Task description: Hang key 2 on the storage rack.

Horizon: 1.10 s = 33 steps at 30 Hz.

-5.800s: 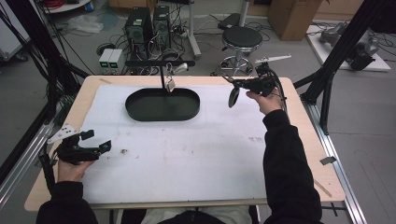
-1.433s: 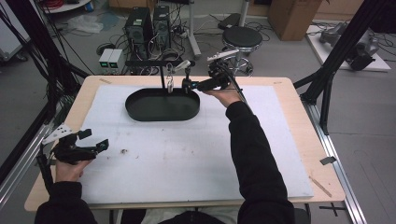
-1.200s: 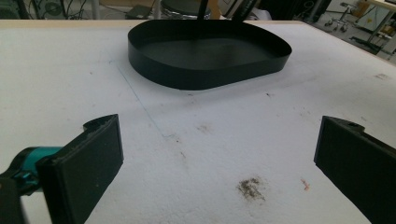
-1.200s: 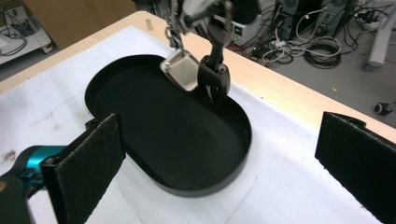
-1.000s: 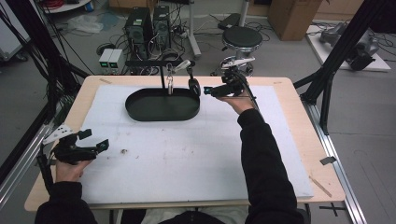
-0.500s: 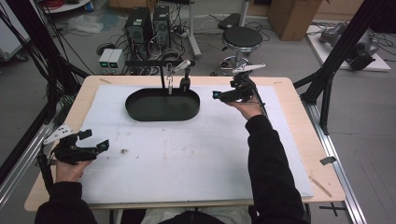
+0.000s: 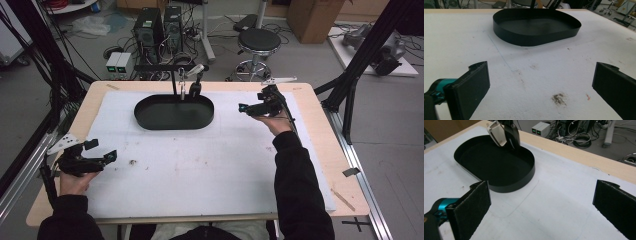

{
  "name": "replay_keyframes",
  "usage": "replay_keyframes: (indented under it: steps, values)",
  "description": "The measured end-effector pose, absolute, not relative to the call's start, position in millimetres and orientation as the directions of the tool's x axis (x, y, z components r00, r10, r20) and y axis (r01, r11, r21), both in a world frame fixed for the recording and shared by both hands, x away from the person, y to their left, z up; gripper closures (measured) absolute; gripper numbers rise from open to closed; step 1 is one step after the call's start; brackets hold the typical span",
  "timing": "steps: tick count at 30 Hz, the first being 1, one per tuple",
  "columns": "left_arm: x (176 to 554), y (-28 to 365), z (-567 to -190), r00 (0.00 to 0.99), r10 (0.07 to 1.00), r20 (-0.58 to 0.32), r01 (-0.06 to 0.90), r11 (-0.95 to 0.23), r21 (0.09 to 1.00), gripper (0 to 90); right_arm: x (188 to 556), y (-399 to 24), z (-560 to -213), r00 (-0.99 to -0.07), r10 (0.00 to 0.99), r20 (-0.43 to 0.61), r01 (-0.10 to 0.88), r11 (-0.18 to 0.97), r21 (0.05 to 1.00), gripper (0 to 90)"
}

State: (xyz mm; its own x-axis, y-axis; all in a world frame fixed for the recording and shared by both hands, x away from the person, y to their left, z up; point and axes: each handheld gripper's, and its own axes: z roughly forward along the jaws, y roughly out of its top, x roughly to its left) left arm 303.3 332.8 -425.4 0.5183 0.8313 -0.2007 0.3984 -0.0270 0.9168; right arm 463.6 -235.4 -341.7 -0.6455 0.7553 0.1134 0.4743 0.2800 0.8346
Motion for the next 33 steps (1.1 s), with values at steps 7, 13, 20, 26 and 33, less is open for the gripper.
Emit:
replay_keyframes:
  steps: [7, 13, 20, 26, 33]
  values:
    - [303, 332, -425, 0.520, 0.831, -0.198, 0.398, -0.030, 0.917, 1.7, 452, -249, -348, -0.636, 0.764, 0.108, 0.476, 0.278, 0.834, 0.8]
    - [303, 332, -425, 0.520, 0.831, -0.199, 0.400, -0.031, 0.916, 1.8, 440, -265, -353, -0.623, 0.772, 0.124, 0.481, 0.254, 0.839, 0.8]
    - [303, 330, -425, 0.520, 0.833, -0.191, 0.407, -0.044, 0.913, 1.7, 426, -284, -363, -0.601, 0.791, 0.118, 0.485, 0.243, 0.840, 0.8]
    - [302, 330, -425, 0.519, 0.833, -0.191, 0.411, -0.048, 0.910, 1.7, 413, -296, -371, -0.584, 0.804, 0.113, 0.490, 0.238, 0.839, 0.8]
    - [302, 329, -427, 0.524, 0.831, -0.188, 0.422, -0.061, 0.904, 1.7, 395, -310, -381, -0.566, 0.816, 0.120, 0.501, 0.224, 0.836, 0.8]
